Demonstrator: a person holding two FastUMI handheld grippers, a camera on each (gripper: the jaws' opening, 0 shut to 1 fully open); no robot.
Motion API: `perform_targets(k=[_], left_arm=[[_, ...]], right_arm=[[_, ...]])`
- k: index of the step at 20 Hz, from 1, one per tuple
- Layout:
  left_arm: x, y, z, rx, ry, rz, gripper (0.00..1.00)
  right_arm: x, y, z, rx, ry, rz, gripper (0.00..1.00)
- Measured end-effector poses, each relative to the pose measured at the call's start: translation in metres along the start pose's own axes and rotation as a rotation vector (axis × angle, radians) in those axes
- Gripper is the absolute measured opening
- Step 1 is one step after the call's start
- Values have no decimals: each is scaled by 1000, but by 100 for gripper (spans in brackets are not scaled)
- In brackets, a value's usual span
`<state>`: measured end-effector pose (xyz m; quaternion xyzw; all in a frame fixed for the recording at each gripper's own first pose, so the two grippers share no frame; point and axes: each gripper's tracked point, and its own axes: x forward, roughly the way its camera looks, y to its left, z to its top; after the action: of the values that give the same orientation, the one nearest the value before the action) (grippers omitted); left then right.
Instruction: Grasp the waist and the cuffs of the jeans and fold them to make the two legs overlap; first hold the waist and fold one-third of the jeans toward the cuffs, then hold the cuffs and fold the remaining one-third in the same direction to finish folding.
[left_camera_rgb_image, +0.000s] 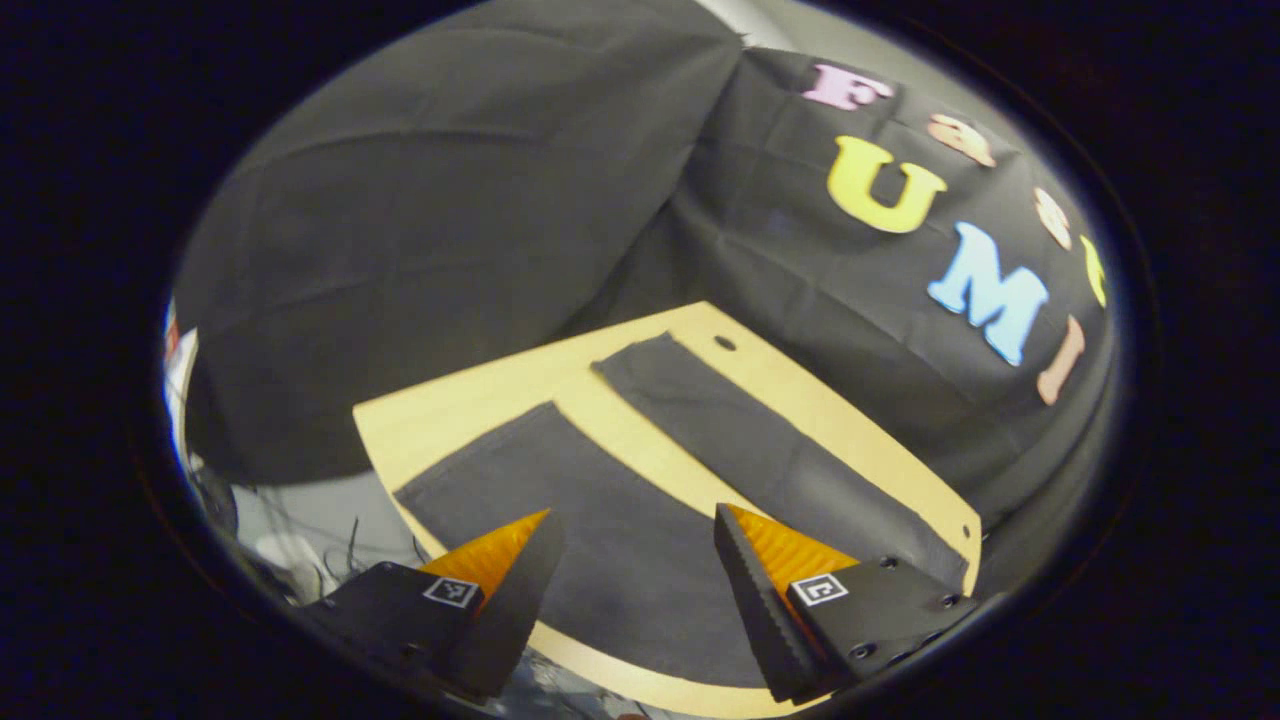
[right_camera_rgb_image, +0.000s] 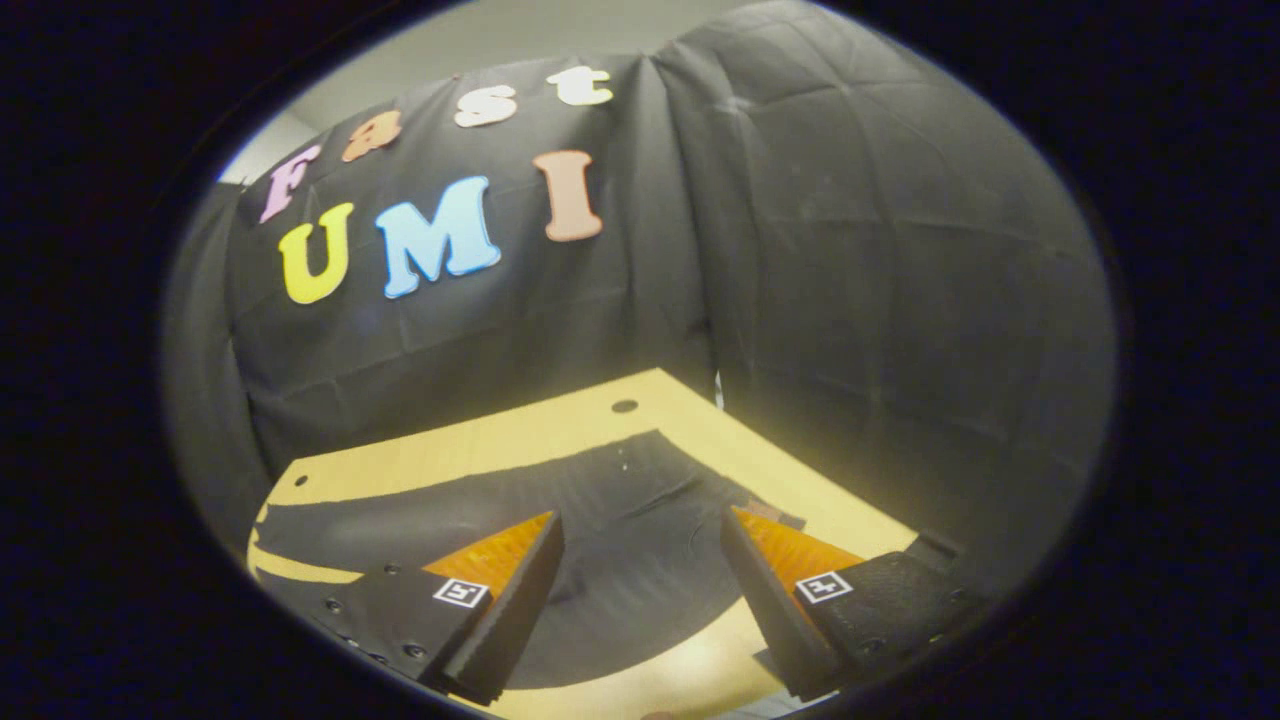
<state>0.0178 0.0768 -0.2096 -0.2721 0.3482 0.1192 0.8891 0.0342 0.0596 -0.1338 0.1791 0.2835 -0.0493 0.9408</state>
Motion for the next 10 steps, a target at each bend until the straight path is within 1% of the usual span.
perform_targets(k=[2, 3, 4, 5, 6, 7, 8, 9, 10], left_arm=[[12, 27, -14, -126, 78, 45, 98], [16, 40, -20, -191, 115, 63, 98], [23, 57, -26, -283, 152, 82, 94], [29, 68, -33, -353, 177, 96, 98], [32, 75, -37, -455, 204, 114, 98], [32, 77, -40, -513, 217, 119, 99], [35, 79, -42, -568, 234, 122, 99], [38, 87, -42, -629, 251, 142, 99], [39, 93, -45, -658, 259, 160, 99]], right_arm=[[14, -8, -13, 124, 89, -11, 93], [21, -12, -20, 189, 138, -15, 95], [29, -17, -31, 269, 195, -20, 95], [34, -17, -39, 327, 246, -19, 95], [38, -14, -66, 405, 355, -16, 89], [40, -14, -75, 441, 397, -22, 95], [43, -14, -85, 485, 455, -31, 96], [45, -16, -92, 520, 490, -43, 96], [48, -20, -96, 549, 512, -56, 96]])
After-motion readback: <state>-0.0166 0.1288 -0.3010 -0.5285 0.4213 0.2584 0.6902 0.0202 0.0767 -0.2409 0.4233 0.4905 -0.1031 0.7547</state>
